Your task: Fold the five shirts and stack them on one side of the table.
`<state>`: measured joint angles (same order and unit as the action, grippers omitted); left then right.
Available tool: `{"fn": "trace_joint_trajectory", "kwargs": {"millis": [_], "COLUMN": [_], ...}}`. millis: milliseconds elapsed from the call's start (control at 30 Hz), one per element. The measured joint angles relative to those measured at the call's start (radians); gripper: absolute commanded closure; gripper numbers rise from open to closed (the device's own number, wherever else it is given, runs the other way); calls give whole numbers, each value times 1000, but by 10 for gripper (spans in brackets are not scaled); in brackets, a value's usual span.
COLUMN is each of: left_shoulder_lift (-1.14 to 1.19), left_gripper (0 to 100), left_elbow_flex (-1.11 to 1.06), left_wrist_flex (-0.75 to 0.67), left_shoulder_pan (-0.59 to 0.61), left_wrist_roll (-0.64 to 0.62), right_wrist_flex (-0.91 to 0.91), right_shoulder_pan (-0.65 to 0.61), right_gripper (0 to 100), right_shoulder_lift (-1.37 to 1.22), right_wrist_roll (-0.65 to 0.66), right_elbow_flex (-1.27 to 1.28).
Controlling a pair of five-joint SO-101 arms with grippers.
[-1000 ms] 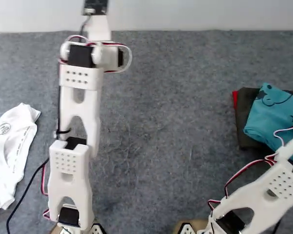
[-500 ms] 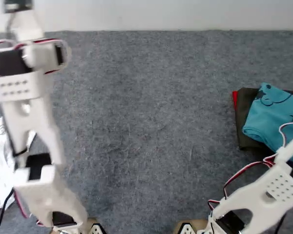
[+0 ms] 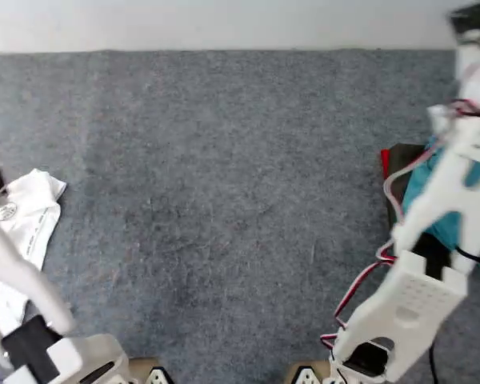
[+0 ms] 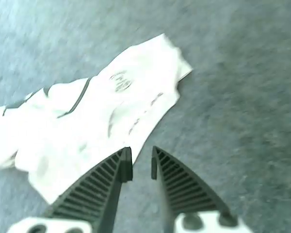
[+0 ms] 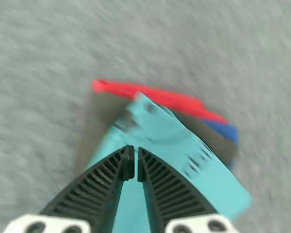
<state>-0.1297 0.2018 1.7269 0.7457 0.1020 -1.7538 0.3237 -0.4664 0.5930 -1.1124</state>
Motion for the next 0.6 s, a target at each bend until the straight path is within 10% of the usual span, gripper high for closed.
{"fn": "trace_joint_trajectory", "kwargs": {"millis": [600], "left_shoulder_lift": [-160], "left_gripper": [833], "left_elbow_flex": [-594], "left_wrist_flex": [-230], "left_shoulder_pan": [500], "left_wrist_roll": [244], "right_wrist_flex": [0], "right_shoulder_pan": [-532], "right_gripper": [972], "right_shoulder_lift": [-69], "right_wrist_roll": [-71], "right_elbow_flex": [100]}}
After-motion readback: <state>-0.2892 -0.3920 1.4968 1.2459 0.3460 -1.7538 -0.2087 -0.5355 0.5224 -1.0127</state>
